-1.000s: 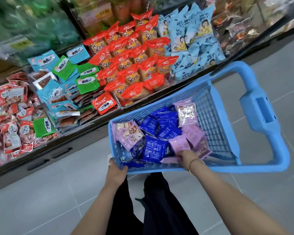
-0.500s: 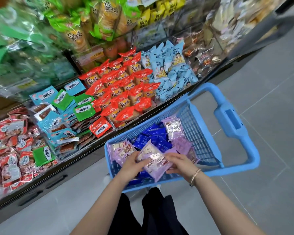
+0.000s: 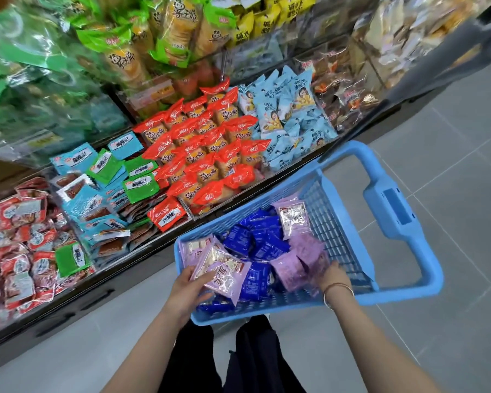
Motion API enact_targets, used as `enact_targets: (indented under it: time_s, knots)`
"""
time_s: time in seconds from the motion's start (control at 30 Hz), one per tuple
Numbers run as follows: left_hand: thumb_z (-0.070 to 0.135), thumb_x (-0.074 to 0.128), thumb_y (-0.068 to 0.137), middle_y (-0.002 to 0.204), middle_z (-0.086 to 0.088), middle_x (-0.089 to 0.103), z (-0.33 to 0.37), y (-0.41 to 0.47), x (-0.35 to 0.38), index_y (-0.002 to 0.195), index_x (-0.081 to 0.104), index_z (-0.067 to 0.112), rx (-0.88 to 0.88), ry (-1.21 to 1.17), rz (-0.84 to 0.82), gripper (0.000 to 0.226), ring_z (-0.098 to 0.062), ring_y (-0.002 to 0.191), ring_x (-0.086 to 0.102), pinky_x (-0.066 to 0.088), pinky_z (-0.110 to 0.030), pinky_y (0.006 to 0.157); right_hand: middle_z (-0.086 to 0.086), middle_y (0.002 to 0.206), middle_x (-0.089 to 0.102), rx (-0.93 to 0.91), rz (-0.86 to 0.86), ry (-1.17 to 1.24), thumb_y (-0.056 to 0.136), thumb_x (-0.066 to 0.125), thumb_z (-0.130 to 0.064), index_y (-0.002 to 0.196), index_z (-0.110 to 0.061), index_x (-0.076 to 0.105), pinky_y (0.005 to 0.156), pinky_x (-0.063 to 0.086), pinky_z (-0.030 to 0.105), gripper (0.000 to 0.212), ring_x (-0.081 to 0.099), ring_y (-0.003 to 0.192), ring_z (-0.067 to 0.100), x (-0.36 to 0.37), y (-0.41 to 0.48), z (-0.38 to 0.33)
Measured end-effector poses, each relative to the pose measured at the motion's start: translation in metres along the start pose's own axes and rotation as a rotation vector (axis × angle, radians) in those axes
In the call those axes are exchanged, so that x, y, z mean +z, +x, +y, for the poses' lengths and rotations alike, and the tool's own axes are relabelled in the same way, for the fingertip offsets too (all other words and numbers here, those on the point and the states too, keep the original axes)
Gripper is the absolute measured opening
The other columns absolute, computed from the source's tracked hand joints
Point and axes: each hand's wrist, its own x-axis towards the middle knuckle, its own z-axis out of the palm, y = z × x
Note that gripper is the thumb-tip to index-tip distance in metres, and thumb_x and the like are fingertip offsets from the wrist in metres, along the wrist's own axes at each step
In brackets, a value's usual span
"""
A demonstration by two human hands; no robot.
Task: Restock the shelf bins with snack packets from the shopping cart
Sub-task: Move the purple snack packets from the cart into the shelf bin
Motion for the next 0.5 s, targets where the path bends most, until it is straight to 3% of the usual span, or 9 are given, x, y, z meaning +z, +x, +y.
enact_targets:
  time_s: [0.17,0.3,0.4,0.5]
  knots:
    - [0.007,0.068,0.085,0.093,-0.009,0.071,-0.002,-0.006,-0.017,0.116,0.059,0.007,-0.014,-0.073,0.017,0.032,-0.014,0.068,0.069,0.055,-0.023,0.055,0.026,0.124,0.055,0.118,0.016,0.101,0.089,0.051,-0.011,0.126,0.003,0.040,0.092,0.044,0.042,0.041,0.054,0.114,0.039,0.008,0.021,0.001]
    - [0.014,0.066,0.087,0.104,-0.015,0.070,0.005,-0.007,-0.024,0.118,0.057,0.010,-0.015,-0.111,0.032,0.033,-0.026,0.089,0.066,0.054,-0.036,0.074,0.028,0.108,0.062,0.059,0.148,0.318,0.089,0.056,-0.026,0.112,-0.002,0.050,0.081,0.045,0.039,0.033,0.059,0.101,0.041,-0.008,0.006,0.011]
    - [0.018,0.064,0.090,0.108,-0.018,0.068,0.014,-0.004,-0.021,0.117,0.055,0.009,-0.032,-0.095,0.046,0.030,-0.029,0.090,0.064,0.052,-0.043,0.082,0.026,0.103,0.064,0.009,0.214,0.580,0.082,0.067,-0.012,0.114,-0.002,0.049,0.079,0.044,0.035,0.038,0.061,0.088,0.033,-0.021,-0.017,0.026]
    - [0.014,0.067,0.086,0.103,-0.017,0.070,0.022,-0.003,-0.014,0.110,0.059,0.011,-0.051,-0.091,0.026,0.025,-0.021,0.076,0.065,0.055,-0.031,0.063,0.013,0.092,0.063,-0.017,0.044,0.921,0.082,0.068,-0.004,0.120,-0.006,0.049,0.063,0.048,0.030,0.042,0.056,0.070,0.023,-0.029,-0.042,0.030]
